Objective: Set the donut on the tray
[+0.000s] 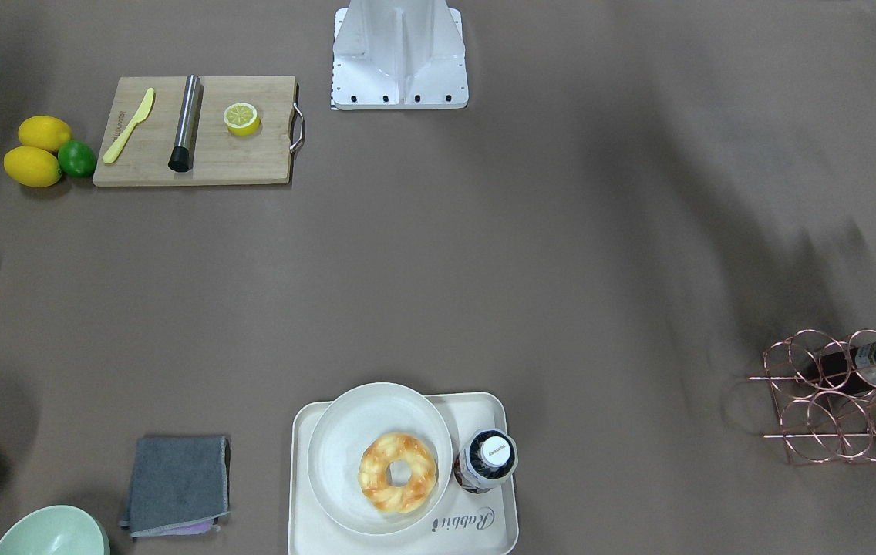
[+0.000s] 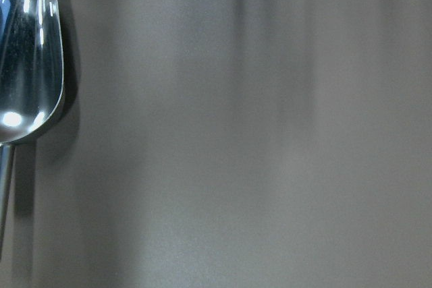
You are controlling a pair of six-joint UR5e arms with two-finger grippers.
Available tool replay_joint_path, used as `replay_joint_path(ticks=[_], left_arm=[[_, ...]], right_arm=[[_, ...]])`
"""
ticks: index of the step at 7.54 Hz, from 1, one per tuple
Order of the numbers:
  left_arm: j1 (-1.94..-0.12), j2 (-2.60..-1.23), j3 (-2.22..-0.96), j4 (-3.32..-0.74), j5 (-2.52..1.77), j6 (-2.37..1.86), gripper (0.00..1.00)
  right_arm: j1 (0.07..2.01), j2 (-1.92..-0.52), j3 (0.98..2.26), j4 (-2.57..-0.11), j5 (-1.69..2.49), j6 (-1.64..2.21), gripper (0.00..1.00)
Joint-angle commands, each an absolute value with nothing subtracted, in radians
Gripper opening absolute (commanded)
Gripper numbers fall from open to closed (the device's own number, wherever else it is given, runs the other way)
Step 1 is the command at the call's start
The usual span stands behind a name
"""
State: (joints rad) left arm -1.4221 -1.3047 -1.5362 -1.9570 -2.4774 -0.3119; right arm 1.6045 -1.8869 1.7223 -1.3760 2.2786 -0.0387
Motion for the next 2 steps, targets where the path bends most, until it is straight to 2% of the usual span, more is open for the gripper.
replay_joint_path(ticks=[1,2], left_arm=[[-1.42,-1.305,-1.539,-1.957,-2.477,-0.314,0.98],[-1.422,-1.305,-1.537,-1.957,-2.477,-0.314,0.98]], right_arm=[[1.605,-1.887,1.723,-1.374,2.279,-0.038,1.0],[1.605,-1.887,1.723,-1.374,2.279,-0.038,1.0]])
